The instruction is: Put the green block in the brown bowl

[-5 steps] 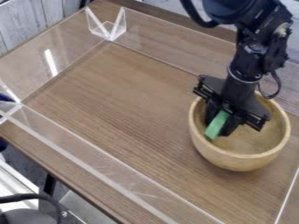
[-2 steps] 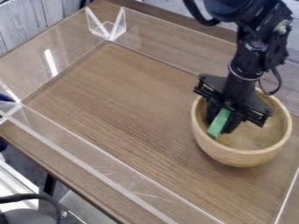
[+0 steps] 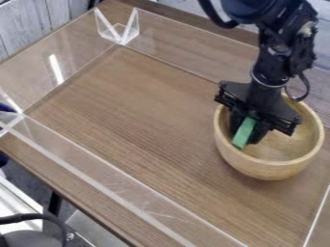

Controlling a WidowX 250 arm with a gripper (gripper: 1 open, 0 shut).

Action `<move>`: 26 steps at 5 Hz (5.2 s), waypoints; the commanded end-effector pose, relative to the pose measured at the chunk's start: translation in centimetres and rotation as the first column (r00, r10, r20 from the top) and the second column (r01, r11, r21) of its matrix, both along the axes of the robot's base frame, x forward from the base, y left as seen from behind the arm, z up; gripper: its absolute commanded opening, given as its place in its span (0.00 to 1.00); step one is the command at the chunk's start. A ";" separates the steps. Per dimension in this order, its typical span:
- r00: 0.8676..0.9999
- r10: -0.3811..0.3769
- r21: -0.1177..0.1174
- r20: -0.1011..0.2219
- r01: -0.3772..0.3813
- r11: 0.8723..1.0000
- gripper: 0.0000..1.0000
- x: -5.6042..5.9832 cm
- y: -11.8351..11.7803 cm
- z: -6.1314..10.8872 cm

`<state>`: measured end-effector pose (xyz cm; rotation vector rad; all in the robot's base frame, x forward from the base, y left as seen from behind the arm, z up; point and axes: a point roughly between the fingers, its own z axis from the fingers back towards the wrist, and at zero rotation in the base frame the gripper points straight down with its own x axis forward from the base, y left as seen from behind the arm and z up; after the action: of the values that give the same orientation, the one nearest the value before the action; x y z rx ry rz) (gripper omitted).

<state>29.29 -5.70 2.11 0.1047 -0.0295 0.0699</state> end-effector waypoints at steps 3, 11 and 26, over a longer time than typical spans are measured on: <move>0.992 0.028 -0.018 -0.127 -0.030 0.999 0.00 -2.1 1.2 -2.8; 0.978 0.103 -0.006 -0.180 -0.106 0.994 0.00 -1.4 2.2 -2.5; 0.974 0.031 -0.025 -0.226 -0.037 0.999 0.00 -1.1 3.1 -2.7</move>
<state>29.61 -4.05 1.96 0.0670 0.1130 0.0602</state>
